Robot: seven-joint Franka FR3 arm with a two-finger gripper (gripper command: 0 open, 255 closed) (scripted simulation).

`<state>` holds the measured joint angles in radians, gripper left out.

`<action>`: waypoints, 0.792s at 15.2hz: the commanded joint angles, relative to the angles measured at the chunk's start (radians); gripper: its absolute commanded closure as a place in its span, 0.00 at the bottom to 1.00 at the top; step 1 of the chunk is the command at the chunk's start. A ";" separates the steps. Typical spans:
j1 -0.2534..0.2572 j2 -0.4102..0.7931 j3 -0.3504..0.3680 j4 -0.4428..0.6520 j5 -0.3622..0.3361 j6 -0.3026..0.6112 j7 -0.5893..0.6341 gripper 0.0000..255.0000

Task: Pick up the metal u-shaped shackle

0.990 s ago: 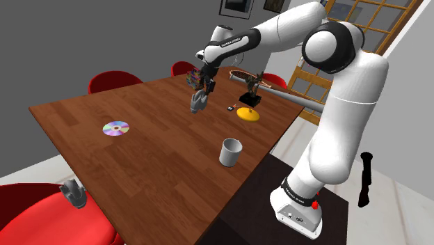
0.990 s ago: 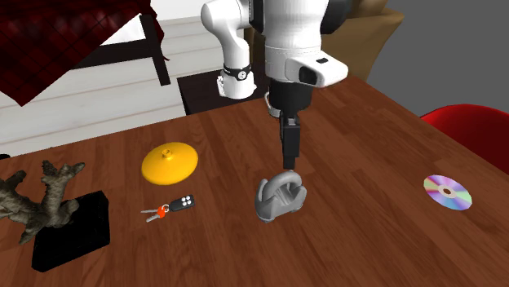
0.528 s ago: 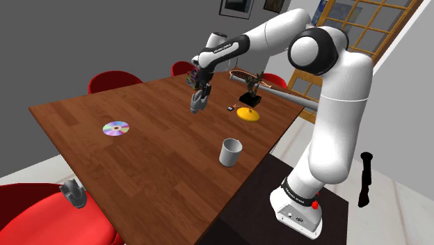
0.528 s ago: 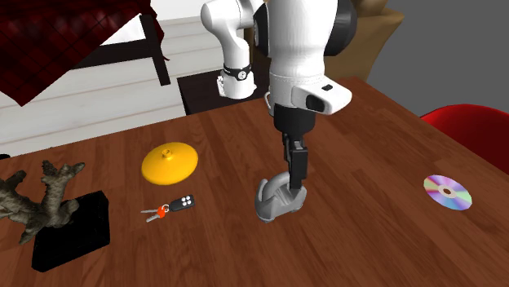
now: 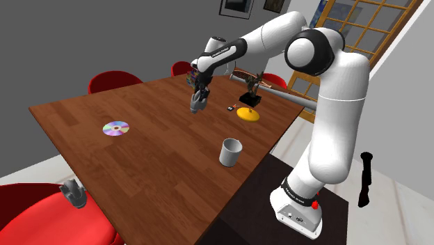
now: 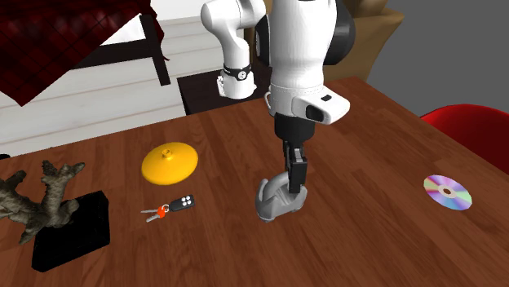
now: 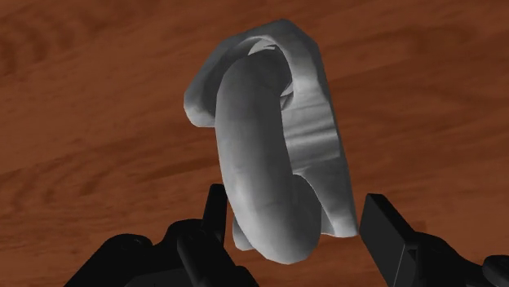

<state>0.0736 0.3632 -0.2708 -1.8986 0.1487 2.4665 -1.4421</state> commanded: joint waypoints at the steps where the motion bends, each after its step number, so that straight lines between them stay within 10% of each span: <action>1: -0.001 0.001 -0.001 0.000 0.000 0.000 0.000 1.00; 12: 0.006 -0.042 -0.011 0.024 -0.021 -0.065 0.013 1.00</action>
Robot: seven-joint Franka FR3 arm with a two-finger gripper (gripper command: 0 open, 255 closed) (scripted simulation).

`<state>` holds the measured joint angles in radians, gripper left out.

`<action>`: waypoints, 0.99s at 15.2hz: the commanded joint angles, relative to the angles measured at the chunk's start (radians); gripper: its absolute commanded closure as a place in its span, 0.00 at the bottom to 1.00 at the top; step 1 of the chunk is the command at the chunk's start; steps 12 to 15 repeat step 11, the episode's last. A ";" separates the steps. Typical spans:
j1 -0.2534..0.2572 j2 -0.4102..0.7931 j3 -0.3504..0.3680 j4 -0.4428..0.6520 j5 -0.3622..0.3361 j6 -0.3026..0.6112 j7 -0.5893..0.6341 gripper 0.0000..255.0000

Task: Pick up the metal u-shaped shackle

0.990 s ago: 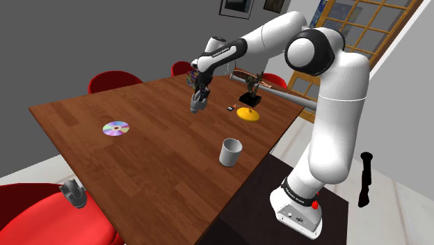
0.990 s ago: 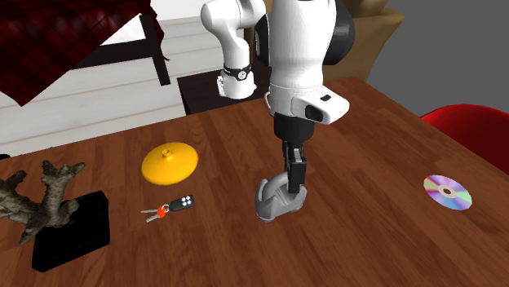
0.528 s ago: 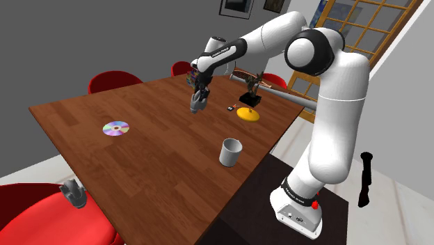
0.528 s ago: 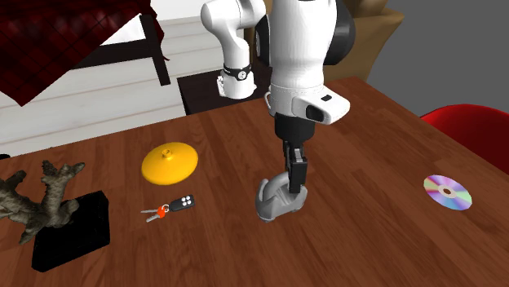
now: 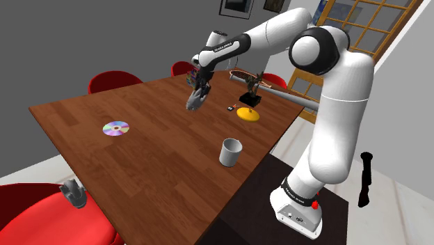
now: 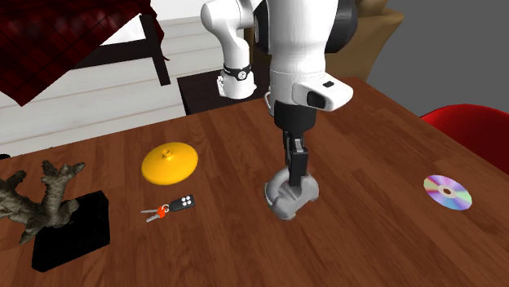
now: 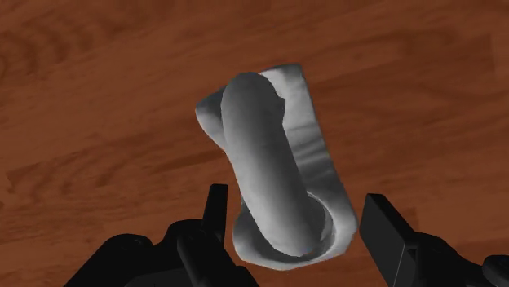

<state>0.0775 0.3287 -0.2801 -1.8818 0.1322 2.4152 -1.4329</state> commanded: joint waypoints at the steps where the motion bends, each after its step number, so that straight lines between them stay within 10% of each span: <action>1: 0.003 -0.014 -0.003 0.012 -0.007 -0.025 0.006 1.00; 15: 0.009 -0.061 -0.012 0.062 -0.030 -0.120 0.021 1.00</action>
